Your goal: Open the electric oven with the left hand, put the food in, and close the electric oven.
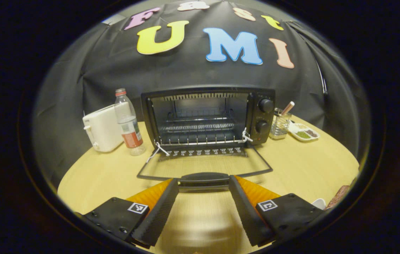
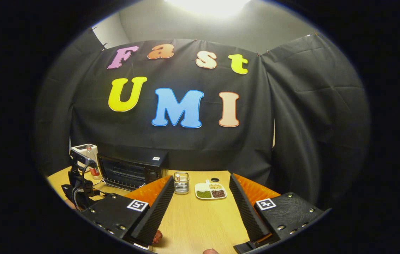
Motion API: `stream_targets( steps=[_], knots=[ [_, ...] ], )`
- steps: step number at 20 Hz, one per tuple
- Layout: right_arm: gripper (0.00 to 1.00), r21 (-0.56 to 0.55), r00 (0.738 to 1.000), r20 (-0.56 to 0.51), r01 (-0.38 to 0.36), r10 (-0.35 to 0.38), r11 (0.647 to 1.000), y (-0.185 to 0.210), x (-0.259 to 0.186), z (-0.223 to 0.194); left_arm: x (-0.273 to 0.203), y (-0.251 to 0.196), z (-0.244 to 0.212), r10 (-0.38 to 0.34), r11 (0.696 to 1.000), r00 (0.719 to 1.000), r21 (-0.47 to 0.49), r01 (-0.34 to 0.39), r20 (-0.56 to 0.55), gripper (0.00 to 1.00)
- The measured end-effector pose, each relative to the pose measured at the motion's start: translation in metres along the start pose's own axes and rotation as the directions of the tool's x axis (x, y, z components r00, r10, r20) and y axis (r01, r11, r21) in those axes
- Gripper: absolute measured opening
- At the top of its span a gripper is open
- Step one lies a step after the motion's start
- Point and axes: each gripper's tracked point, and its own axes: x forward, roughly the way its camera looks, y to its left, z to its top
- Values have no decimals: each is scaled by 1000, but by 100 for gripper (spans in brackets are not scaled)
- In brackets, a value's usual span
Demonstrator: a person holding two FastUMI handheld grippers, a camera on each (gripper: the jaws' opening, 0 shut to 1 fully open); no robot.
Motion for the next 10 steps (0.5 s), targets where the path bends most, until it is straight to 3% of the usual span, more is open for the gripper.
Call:
stream_targets(
  steps=[5,7,8,10],
  knots=[
    [95,67,993,-76,-85,90,994,15,8,-25,-42,10,58,25,1000,991,-17,-23,128,100],
    [95,98,984,-116,-120,132,988,21,9,-40,-60,14,77,38,999,985,-19,-35,170,96],
    [95,117,979,-135,-138,153,984,24,10,-47,-72,16,88,44,999,980,-28,-40,194,100],
    [95,155,969,-164,-162,187,975,28,12,-59,-94,17,108,53,998,970,-47,-43,237,95]
  ],
)
